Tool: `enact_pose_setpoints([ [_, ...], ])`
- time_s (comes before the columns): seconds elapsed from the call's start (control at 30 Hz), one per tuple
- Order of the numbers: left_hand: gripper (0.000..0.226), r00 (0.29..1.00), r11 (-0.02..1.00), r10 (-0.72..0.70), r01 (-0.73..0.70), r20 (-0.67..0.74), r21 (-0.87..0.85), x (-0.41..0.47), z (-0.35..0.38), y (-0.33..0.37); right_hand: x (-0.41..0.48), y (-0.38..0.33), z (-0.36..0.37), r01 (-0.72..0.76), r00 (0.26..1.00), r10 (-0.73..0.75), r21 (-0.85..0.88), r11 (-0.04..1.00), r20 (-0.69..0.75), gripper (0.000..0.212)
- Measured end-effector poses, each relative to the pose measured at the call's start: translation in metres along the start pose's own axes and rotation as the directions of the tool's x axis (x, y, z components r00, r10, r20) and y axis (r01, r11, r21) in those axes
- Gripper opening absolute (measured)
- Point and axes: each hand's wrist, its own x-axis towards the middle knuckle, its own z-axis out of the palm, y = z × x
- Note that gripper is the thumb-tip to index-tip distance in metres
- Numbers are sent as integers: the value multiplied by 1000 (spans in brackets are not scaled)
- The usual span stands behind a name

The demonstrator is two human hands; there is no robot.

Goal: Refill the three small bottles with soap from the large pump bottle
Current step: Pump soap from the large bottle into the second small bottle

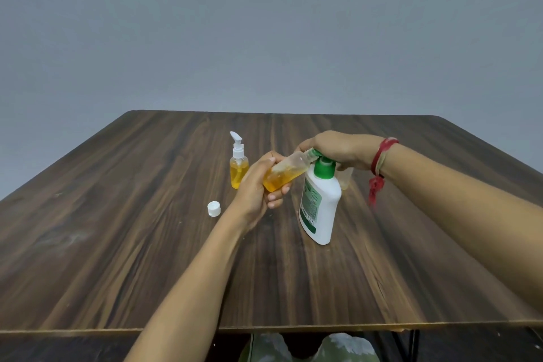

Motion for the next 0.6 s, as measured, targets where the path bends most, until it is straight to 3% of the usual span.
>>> enact_pose_setpoints([
  [0.4, 33, 1000, 1000, 2, -2, -4, 23, 0, 1, 0, -1, -1, 1, 9, 999, -8, 3, 1000, -31, 31],
  [0.6, 43, 1000, 1000, -4, 4, 10, -25, 0, 1, -3, -7, -5, -1, 7, 1000, -7, -16, 1000, -22, 30],
])
